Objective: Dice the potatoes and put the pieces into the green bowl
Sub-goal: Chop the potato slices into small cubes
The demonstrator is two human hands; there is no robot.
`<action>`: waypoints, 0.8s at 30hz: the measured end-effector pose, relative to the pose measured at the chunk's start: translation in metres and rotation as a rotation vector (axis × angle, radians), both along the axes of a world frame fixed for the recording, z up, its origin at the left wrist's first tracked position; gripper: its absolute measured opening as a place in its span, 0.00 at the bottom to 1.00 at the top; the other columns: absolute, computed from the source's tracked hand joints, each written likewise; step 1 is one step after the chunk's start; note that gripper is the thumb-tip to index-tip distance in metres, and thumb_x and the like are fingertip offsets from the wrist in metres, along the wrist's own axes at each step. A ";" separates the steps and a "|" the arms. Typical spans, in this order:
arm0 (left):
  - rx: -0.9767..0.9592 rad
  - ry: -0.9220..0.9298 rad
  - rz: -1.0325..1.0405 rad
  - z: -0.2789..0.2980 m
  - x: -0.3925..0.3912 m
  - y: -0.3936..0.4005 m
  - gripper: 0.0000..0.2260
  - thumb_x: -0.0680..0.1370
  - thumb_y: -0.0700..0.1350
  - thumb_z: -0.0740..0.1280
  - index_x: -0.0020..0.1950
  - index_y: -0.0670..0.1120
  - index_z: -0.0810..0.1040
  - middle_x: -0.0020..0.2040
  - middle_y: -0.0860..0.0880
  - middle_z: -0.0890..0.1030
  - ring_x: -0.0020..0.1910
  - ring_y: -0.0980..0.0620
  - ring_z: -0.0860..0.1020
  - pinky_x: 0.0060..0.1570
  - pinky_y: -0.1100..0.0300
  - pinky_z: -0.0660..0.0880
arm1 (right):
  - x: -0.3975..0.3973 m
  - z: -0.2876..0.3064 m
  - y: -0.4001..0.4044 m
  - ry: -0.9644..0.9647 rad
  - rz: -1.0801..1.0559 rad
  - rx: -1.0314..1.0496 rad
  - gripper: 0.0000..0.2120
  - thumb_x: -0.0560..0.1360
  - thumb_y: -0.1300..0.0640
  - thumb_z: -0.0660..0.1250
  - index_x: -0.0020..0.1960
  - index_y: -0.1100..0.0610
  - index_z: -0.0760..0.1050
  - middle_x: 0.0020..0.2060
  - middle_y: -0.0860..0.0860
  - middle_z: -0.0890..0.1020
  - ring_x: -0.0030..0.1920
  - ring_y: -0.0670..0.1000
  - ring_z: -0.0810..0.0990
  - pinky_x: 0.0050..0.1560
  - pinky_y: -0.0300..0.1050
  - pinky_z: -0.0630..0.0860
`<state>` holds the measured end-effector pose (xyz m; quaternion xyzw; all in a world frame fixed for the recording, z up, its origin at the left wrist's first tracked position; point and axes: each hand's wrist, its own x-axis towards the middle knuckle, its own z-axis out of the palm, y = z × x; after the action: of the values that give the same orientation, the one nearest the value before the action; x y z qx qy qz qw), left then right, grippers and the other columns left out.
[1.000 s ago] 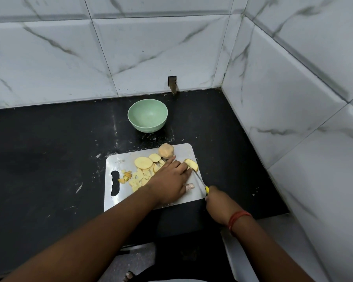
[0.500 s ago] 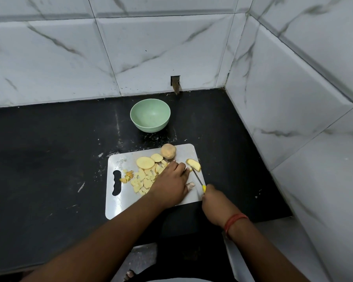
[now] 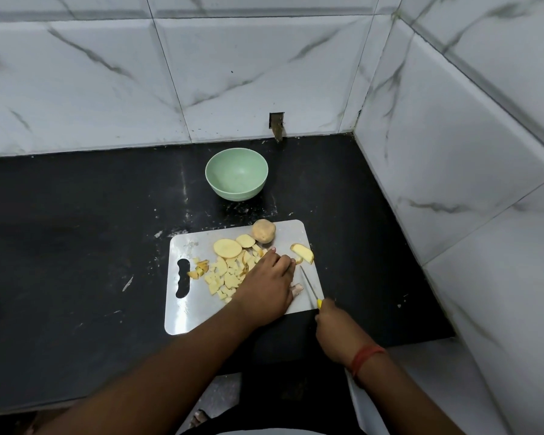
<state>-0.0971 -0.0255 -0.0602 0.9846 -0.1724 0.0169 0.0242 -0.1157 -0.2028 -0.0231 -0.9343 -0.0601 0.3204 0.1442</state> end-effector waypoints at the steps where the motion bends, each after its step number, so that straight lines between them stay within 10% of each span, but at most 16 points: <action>1: -0.014 0.018 0.007 -0.001 0.000 0.002 0.30 0.83 0.59 0.50 0.77 0.40 0.68 0.65 0.45 0.74 0.68 0.42 0.68 0.77 0.48 0.59 | -0.001 0.000 -0.002 -0.023 -0.005 -0.004 0.16 0.80 0.62 0.55 0.67 0.65 0.63 0.53 0.59 0.79 0.52 0.57 0.80 0.43 0.43 0.69; 24: -0.138 -0.033 -0.011 -0.010 -0.001 0.018 0.28 0.83 0.57 0.54 0.75 0.40 0.72 0.71 0.45 0.73 0.70 0.44 0.70 0.75 0.52 0.62 | 0.001 0.004 0.003 -0.047 -0.070 0.011 0.16 0.81 0.60 0.54 0.68 0.64 0.63 0.52 0.57 0.79 0.44 0.51 0.76 0.43 0.43 0.70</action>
<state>-0.0979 -0.0077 -0.0699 0.9792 -0.1766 0.0450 0.0890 -0.1144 -0.1997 -0.0191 -0.9423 -0.0328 0.2927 0.1591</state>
